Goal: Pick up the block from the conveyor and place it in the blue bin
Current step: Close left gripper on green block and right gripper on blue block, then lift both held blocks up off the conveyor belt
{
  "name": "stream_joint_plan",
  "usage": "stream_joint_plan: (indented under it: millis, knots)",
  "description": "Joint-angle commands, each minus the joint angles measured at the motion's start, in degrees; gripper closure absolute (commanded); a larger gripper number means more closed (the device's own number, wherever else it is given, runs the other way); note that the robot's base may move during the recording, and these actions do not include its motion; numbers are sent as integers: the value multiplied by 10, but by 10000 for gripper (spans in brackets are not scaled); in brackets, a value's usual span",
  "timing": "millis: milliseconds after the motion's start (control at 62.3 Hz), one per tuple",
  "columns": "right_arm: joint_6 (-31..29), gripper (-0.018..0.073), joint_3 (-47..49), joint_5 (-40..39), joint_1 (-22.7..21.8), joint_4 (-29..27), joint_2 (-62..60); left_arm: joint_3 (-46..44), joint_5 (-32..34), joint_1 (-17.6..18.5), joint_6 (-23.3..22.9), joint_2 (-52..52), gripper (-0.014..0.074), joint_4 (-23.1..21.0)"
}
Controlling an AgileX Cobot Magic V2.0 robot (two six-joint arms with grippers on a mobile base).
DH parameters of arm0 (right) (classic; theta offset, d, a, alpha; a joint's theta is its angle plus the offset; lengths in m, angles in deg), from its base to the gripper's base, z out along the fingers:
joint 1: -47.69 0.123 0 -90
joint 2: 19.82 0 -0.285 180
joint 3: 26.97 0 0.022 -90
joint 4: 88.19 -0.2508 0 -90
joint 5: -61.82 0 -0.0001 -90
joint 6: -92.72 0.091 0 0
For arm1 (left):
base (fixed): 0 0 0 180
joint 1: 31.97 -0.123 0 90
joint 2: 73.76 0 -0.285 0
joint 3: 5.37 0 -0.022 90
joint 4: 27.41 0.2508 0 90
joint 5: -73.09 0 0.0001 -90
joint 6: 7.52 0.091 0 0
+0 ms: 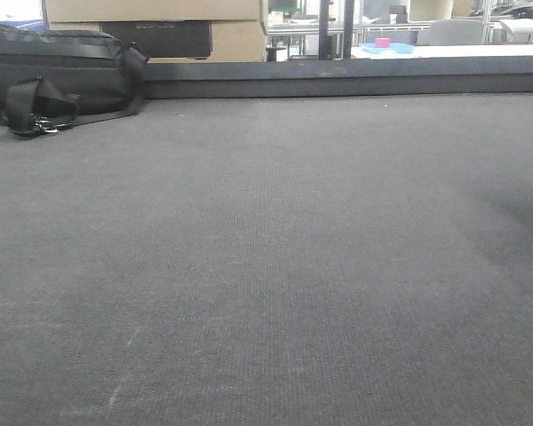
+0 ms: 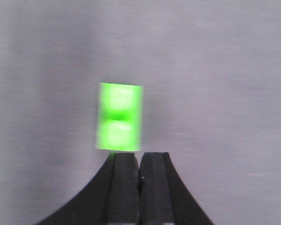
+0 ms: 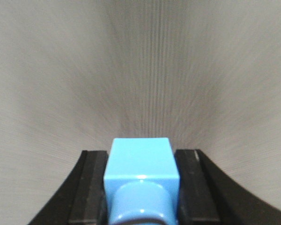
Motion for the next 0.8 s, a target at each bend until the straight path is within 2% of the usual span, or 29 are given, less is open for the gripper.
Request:
stream_joint_plan:
  millis: [0, 32, 177, 289, 353, 658, 786]
  knots:
    - [0, 721, 17, 1, 0, 1, -47, -5, -4, -1, 4, 0, 623, 18]
    - [0, 721, 21, 0, 0, 1, -59, -5, -3, -1, 4, 1, 591, 17]
    - [0, 721, 32, -22, 0, 1, -108, -5, -2, -2, 4, 34, 314, 17]
    - [0, 721, 32, -26, 0, 1, -137, -5, -1, -3, 4, 78, 182, 16]
    - [0, 721, 32, -24, 0, 1, -148, -5, -1, -3, 4, 105, 160, 16]
    - [0, 721, 32, 8, 0, 1, -158, -5, 40, -3, 7, 219, 162, 16]
    - [0, 721, 32, 20, 0, 1, -158, -5, 58, -3, 7, 226, 197, 12]
